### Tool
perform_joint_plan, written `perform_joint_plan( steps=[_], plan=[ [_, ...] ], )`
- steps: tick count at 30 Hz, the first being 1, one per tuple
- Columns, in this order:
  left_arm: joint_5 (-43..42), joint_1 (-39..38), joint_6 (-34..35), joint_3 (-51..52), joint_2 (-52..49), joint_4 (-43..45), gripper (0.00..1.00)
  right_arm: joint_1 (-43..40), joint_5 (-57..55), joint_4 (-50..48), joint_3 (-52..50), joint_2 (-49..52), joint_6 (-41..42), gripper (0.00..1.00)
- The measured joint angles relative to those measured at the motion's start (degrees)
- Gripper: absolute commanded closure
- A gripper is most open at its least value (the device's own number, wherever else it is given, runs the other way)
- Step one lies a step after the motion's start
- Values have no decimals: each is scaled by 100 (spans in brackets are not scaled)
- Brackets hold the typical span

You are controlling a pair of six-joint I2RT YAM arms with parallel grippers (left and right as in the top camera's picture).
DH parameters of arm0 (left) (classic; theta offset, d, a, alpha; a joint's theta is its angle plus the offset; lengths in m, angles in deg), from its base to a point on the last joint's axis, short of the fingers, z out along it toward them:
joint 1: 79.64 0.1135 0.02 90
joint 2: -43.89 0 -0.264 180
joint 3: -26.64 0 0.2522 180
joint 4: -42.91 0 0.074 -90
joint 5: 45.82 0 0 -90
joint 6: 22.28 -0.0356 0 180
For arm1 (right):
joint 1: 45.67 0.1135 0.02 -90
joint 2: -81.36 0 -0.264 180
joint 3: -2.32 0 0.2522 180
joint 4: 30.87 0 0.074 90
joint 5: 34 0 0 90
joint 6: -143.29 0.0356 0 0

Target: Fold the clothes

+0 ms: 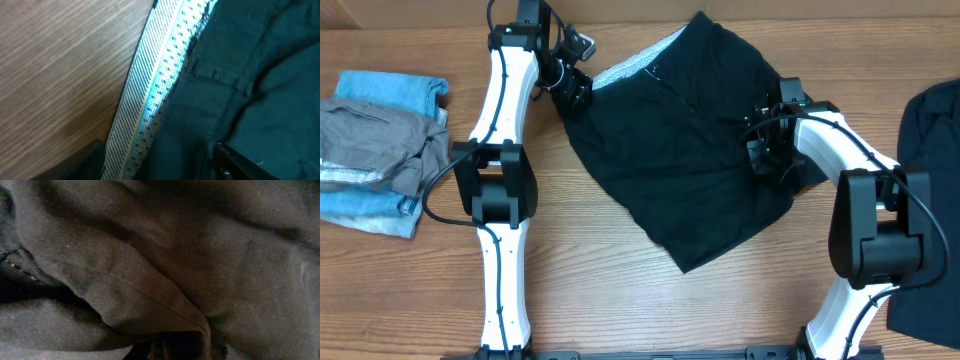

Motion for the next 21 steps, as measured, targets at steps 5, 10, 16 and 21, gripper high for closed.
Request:
perform_joint_plan(
  steps=[5,10,16,21],
  plan=[
    [2,0,-63,4,0,-240,67,0,-2,-2,0,0,0,96],
    [20,0,-105,4,0,-358,83,0,0,0,0,0,0,96],
    [168,0,-103,4,0,-444,96,0,0,0,0,0,-2,96],
    [710,0,481,4,0,-492,96,0,0,50,0,0,111,96]
  ],
)
